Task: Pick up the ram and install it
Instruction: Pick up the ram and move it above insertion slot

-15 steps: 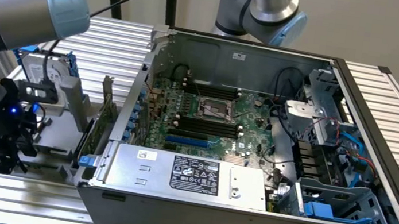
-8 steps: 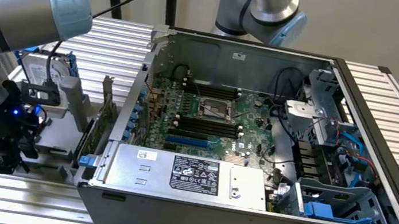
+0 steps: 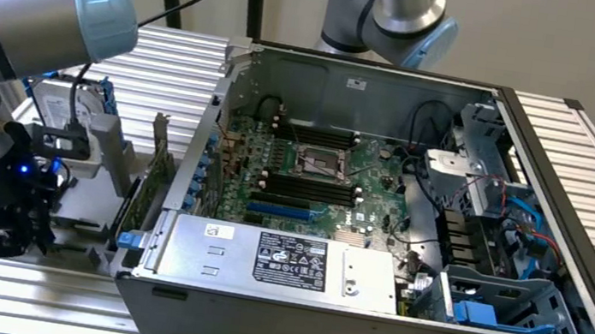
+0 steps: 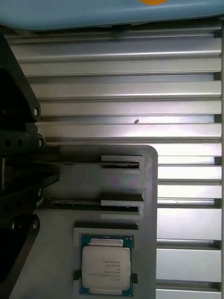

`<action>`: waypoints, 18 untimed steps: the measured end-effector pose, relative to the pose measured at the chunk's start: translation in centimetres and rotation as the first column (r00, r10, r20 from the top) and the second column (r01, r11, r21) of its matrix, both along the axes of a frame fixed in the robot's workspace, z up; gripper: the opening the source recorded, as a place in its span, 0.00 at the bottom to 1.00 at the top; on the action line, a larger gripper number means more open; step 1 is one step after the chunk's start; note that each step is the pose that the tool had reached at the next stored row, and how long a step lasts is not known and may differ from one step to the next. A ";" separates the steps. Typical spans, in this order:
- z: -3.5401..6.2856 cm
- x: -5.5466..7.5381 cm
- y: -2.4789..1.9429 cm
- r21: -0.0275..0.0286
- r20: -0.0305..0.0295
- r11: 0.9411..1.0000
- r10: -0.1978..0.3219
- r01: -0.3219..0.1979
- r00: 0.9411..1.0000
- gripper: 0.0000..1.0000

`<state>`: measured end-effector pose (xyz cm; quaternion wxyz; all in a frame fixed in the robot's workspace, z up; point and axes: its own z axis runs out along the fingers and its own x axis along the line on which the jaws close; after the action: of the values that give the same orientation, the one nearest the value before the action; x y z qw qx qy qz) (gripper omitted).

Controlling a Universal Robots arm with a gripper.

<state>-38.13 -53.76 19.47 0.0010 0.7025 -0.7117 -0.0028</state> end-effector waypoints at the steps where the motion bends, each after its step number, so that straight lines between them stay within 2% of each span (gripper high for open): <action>1: -0.03 0.0 0.00 0.000 0.000 1.000 0.000 0.000 1.000 0.24; 2: -0.06 0.0 0.01 0.000 0.000 1.000 -0.001 0.001 1.000 0.24; 3: -0.08 -0.1 0.01 0.000 0.000 1.000 -0.001 0.001 1.000 0.18; 6: -0.09 -0.1 0.00 0.000 0.000 1.000 -0.001 0.001 1.000 0.18; 8: -0.10 -0.1 0.00 0.000 0.000 1.000 -0.001 0.001 1.000 0.14; 18: 0.15 -0.1 0.01 0.000 0.000 1.000 -0.001 0.001 1.000 0.14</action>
<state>-38.19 -53.75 19.62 0.0011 0.7021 -0.7121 -0.0026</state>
